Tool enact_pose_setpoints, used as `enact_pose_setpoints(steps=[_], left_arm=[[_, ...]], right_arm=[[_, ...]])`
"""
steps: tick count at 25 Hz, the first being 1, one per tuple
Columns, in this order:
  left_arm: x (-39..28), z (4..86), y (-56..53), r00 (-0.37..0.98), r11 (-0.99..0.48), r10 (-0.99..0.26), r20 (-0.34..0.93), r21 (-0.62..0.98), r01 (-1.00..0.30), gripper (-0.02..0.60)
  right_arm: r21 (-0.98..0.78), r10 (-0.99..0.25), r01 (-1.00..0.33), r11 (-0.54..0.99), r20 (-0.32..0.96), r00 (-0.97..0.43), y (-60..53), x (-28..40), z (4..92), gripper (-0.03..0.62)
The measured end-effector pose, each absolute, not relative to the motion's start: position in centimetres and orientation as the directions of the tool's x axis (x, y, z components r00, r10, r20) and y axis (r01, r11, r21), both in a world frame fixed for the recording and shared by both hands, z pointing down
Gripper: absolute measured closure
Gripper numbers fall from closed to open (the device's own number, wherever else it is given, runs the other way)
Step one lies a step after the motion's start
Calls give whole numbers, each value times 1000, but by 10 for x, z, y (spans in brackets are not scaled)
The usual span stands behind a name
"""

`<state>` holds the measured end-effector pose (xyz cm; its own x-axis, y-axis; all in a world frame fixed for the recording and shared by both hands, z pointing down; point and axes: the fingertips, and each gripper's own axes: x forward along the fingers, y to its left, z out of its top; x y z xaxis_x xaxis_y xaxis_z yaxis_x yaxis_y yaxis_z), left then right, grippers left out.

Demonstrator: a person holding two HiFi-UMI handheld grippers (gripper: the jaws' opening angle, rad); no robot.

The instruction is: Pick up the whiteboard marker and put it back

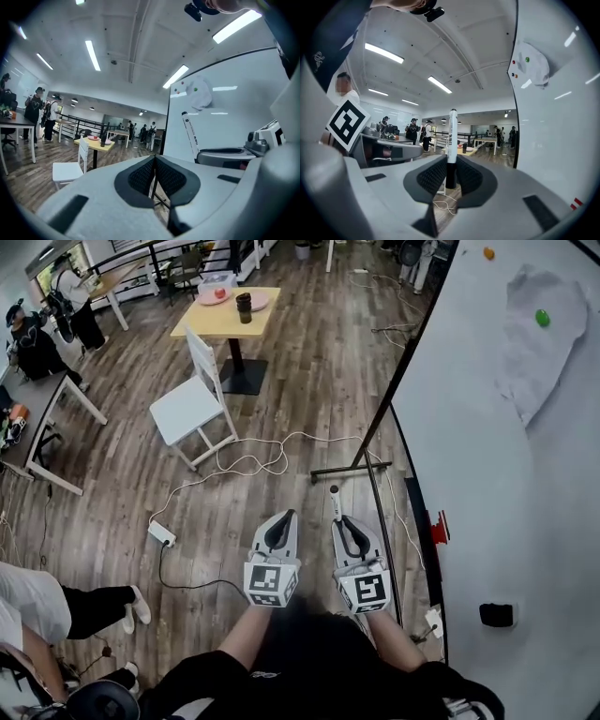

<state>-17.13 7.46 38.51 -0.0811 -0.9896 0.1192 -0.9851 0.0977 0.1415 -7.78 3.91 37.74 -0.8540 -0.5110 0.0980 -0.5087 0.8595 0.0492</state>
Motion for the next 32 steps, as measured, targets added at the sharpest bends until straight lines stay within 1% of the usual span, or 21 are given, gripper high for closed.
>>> enact_pose_setpoints(steps=[6, 13, 18, 22, 26, 32], left_arm=[[-211, 385, 62, -45, 65, -992, 121, 168, -984, 574], [-225, 388, 34, -23, 46, -992, 125, 187, -981, 574], [-240, 378, -9, -31, 48, -993, 116, 149, -988, 574], [-255, 374, -51, -47, 62, -990, 131, 111, -992, 574], [-245, 376, -103, -32, 44, -988, 151, 83, -996, 574], [-204, 392, -166, 72, -59, -976, 207, 68, -996, 574]], right_arm=[[74, -541, -536, 841, 118, -833, 27, -112, 374, 542], [79, -537, -531, 844, 144, -831, -4, -133, 380, 542], [64, -527, -523, 850, 117, -842, -51, -149, 380, 542], [50, -513, -510, 858, 69, -856, -95, -164, 374, 542], [38, -524, -522, 852, 30, -852, -145, -155, 367, 542], [30, -614, -613, 790, 47, -788, -203, -111, 383, 542]])
